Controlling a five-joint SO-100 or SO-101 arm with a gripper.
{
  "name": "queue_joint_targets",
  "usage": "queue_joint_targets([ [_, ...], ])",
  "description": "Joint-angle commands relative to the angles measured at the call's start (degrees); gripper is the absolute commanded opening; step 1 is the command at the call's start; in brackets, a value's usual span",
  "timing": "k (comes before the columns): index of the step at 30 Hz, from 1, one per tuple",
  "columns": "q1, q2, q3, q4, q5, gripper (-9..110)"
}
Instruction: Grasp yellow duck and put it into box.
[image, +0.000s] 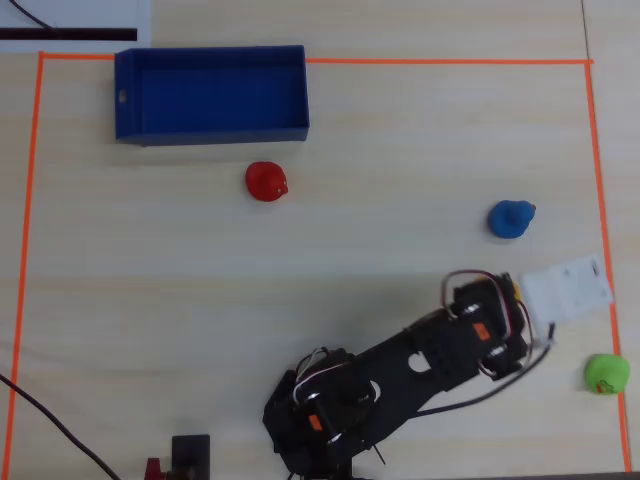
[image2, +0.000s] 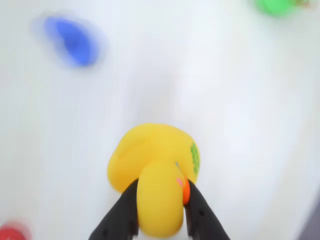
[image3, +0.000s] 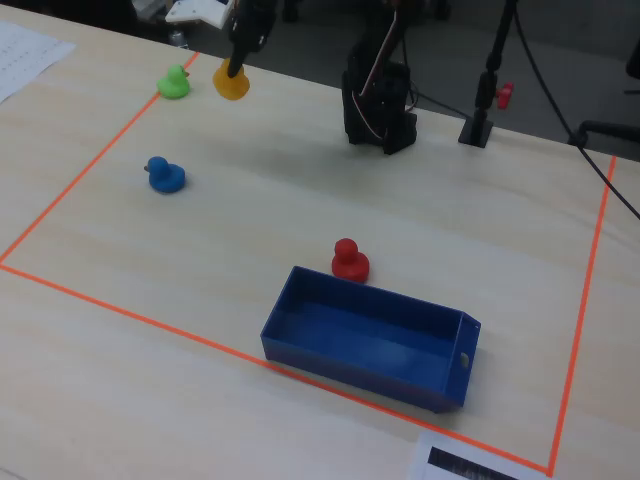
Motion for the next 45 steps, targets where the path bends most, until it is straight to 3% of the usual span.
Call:
queue_joint_targets([
  [1,-31.5,9.3,-5.7,9.3,6.9,0],
  [7,-60.3,11.6,-4.3,14.5,14.5,0],
  [12,-72.6,7.4,-4.7,14.7,14.2,0],
  [17,-80.2,-7.0,-18.4,14.2,15.2,0],
  [27,-80.6,-43.2,-62.7,8.7,10.5,0],
  [38,-68.6,-60.5,-61.7,-23.6,3.6,0],
  [45,-64.8,-71.3,-60.6,-28.3,3.8,0],
])
